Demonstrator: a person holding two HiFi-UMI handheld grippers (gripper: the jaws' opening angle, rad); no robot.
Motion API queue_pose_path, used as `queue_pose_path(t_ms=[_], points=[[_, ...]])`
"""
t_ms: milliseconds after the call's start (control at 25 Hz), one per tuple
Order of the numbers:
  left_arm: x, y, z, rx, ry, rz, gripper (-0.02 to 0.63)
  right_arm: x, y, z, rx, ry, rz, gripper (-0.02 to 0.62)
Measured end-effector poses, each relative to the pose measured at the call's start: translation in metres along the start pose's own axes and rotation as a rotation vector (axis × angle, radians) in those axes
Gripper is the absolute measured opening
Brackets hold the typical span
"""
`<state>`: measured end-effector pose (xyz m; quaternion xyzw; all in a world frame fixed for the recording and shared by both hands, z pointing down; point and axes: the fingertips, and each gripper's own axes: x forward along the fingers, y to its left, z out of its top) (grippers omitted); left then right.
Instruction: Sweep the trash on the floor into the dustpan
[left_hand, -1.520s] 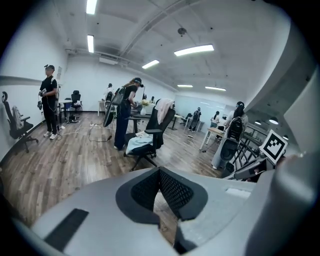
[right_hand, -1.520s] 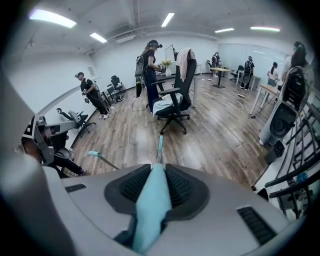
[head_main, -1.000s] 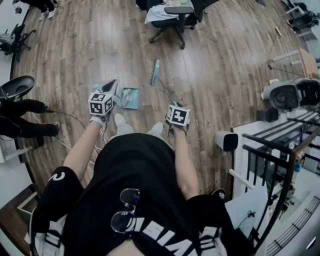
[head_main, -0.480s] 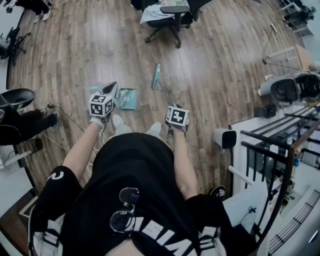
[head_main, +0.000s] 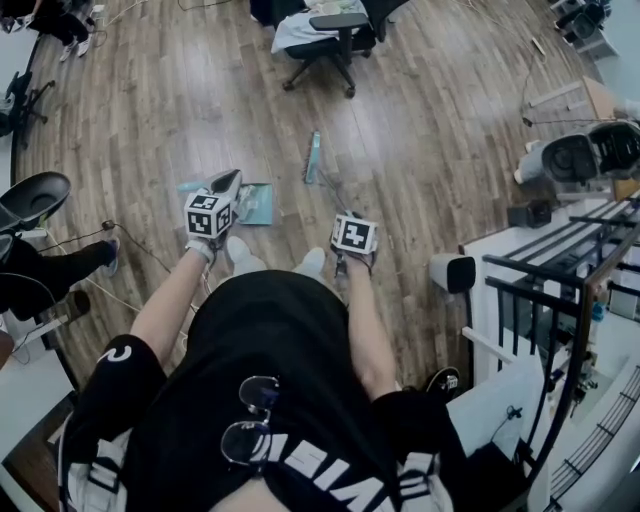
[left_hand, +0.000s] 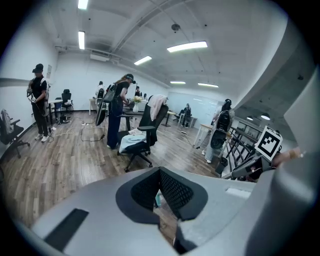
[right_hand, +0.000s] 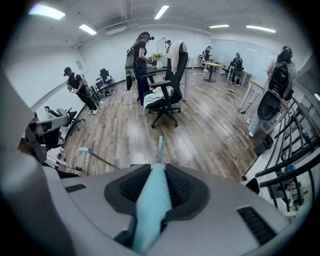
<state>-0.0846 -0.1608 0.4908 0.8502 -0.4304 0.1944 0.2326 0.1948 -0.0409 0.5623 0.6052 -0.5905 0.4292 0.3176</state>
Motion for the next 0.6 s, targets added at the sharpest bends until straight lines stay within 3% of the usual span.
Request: queue_pose_path(t_ms=[600], points=[[0.0,0.004,-0.001,0.0,0.006,-0.004,-0.002,0.002,0.012,0.005,0.048,-0.035,0.053,0.084]])
